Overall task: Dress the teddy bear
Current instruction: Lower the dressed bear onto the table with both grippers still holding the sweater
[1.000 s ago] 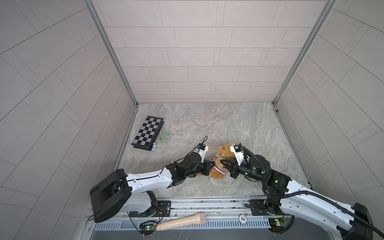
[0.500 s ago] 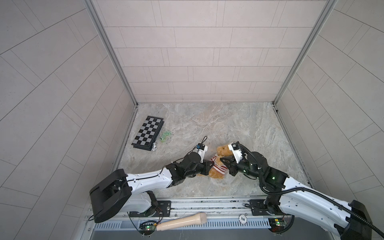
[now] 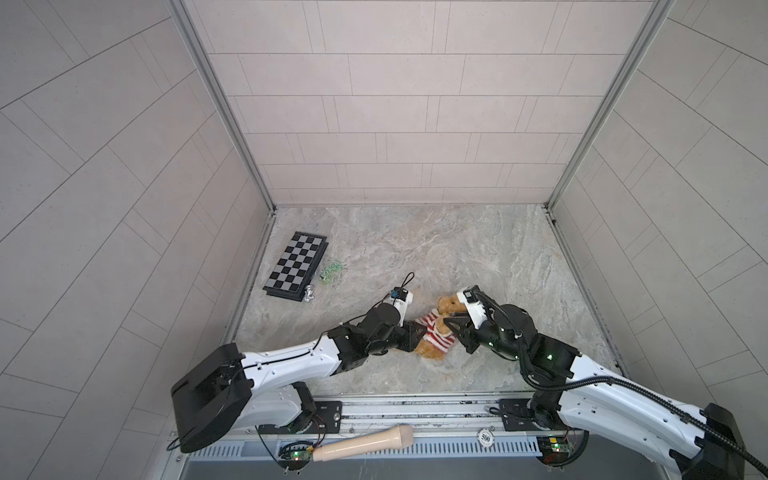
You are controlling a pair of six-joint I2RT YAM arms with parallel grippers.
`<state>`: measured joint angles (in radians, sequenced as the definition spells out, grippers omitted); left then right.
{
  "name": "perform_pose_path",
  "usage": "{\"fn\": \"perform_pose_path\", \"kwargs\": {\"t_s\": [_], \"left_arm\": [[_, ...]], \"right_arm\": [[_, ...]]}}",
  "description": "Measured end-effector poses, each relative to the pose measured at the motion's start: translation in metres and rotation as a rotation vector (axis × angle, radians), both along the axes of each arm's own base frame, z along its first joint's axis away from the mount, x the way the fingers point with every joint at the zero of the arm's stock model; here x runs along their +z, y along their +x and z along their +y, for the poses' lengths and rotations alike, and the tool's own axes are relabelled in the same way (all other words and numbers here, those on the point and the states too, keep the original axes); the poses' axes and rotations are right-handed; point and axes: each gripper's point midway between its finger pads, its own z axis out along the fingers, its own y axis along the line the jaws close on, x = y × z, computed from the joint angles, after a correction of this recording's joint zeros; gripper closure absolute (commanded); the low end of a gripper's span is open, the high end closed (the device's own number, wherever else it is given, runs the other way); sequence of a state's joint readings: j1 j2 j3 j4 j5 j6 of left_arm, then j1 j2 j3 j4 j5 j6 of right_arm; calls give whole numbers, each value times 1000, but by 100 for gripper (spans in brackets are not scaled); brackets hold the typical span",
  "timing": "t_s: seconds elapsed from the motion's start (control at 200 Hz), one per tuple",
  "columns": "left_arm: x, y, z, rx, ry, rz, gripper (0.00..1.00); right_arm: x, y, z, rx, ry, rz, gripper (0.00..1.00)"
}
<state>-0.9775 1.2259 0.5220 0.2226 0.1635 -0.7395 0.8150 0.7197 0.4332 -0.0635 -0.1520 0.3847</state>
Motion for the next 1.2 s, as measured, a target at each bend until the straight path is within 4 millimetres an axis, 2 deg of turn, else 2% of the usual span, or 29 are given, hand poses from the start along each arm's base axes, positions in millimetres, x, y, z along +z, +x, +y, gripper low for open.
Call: {"fn": "perform_pose_path", "kwargs": {"t_s": [0.2, 0.42, 0.511, 0.666, 0.911, 1.046, 1.201], "left_arm": [[-9, -3, -9, -19, 25, 18, 70], [-13, -7, -16, -40, 29, 26, 73], [-14, -9, -17, -45, 28, 26, 75], [-12, -12, -21, -52, 19, 26, 76], [-10, -14, -23, -52, 3, 28, 77], [2, -6, -15, -30, -18, 17, 77], [20, 12, 5, 16, -37, -17, 68]], "right_arm": [[2, -7, -16, -28, -13, -12, 45], [-3, -11, -24, -28, -61, -5, 44], [-4, -11, -24, -26, -73, -3, 45], [-12, -10, -21, -16, -96, 19, 58], [-24, -9, -15, -9, -99, 56, 64], [-39, -10, -11, -4, -91, 99, 66], [-50, -11, -10, -4, -96, 128, 66]]}}
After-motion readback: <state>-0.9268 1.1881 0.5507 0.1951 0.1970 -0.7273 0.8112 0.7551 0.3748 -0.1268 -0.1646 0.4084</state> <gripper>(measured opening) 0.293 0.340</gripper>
